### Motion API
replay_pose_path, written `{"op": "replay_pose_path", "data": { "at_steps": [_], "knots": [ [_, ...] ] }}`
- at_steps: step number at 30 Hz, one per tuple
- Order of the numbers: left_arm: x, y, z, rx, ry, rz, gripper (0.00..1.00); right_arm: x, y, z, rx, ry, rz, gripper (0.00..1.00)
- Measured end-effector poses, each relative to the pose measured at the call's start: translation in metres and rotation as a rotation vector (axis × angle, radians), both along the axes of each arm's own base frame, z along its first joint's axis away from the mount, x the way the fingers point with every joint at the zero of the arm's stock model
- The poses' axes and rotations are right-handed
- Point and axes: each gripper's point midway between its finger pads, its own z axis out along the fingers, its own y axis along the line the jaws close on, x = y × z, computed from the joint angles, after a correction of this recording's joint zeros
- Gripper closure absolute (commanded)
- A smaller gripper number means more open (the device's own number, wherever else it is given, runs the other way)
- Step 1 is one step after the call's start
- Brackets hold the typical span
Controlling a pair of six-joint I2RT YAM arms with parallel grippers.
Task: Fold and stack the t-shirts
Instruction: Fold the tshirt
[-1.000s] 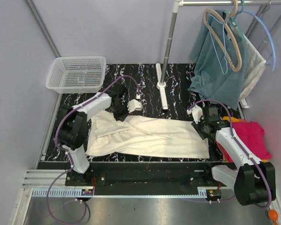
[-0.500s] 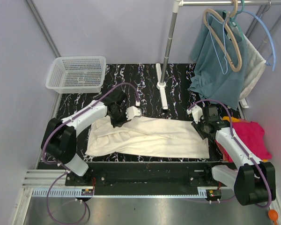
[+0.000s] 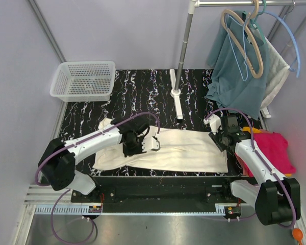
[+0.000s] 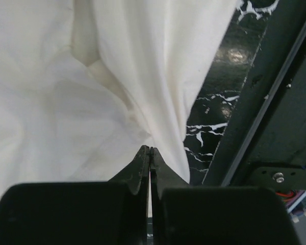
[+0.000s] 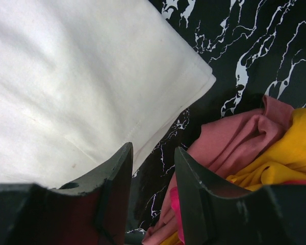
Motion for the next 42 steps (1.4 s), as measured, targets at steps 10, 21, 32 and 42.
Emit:
{"op": "replay_pose_path", "data": {
  "at_steps": [10, 21, 32, 42],
  "knots": [
    [-0.021, 0.014, -0.007, 0.054, -0.011, 0.006, 0.61, 0.001, -0.002, 0.003, -0.012, -0.013, -0.003, 0.55],
    [-0.007, 0.052, -0.012, 0.075, -0.227, -0.044, 0.49, 0.001, -0.002, 0.003, -0.011, -0.012, -0.003, 0.55],
    [0.022, 0.091, -0.030, 0.135, -0.310, -0.013, 0.51, 0.000, -0.002, 0.003, -0.011, -0.011, -0.004, 0.55],
    [0.036, 0.090, -0.028, 0.133, -0.319, -0.017, 0.55, 0.000, -0.002, 0.002, -0.011, -0.009, -0.003, 0.54]
  ]
}}
